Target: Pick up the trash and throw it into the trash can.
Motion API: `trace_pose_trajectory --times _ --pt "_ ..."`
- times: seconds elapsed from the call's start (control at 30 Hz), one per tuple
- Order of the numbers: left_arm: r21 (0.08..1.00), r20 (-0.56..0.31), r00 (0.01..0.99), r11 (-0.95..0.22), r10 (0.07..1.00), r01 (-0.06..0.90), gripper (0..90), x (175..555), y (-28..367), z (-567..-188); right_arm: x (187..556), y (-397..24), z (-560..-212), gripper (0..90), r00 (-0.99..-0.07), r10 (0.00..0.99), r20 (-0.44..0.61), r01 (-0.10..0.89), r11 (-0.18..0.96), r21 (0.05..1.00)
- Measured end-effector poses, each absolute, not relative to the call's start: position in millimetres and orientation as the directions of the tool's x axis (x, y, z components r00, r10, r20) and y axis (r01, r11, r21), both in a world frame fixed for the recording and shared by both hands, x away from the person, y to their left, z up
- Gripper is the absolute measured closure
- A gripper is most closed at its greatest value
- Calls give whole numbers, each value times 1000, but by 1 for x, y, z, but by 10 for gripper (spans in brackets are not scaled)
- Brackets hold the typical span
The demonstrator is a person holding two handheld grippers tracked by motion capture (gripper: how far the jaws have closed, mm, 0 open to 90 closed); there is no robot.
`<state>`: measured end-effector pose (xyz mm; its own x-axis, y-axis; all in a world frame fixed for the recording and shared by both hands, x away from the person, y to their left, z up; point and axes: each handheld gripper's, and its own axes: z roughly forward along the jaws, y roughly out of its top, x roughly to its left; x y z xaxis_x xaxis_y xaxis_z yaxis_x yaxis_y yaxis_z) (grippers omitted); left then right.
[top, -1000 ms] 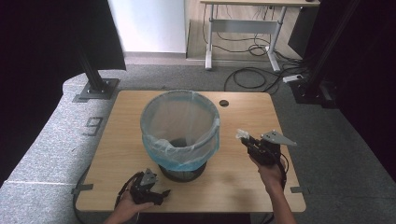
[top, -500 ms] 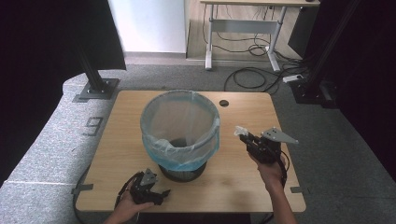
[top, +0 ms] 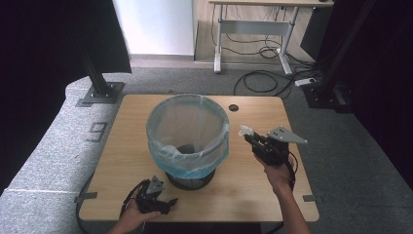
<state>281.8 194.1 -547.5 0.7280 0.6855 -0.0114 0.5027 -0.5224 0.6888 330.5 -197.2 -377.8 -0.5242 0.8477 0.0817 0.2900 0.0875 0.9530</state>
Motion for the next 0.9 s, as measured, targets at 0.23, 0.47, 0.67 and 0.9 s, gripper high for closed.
trace_pose_trajectory --times 0.23,0.47,0.67,0.9 --pt "689 -12 728 -522 686 503 144 282 194 -548 328 -190 -359 782 -537 841 61 266 100 959" --pt "689 -14 727 -520 687 504 144 282 194 -548 329 -182 -347 783 -543 838 55 255 102 962" --pt "686 -10 729 -525 685 503 144 282 194 -547 331 -178 -340 783 -549 834 51 246 103 964" --pt "687 -11 728 -524 685 503 144 282 194 -547 331 -172 -332 784 -561 827 36 233 116 966"
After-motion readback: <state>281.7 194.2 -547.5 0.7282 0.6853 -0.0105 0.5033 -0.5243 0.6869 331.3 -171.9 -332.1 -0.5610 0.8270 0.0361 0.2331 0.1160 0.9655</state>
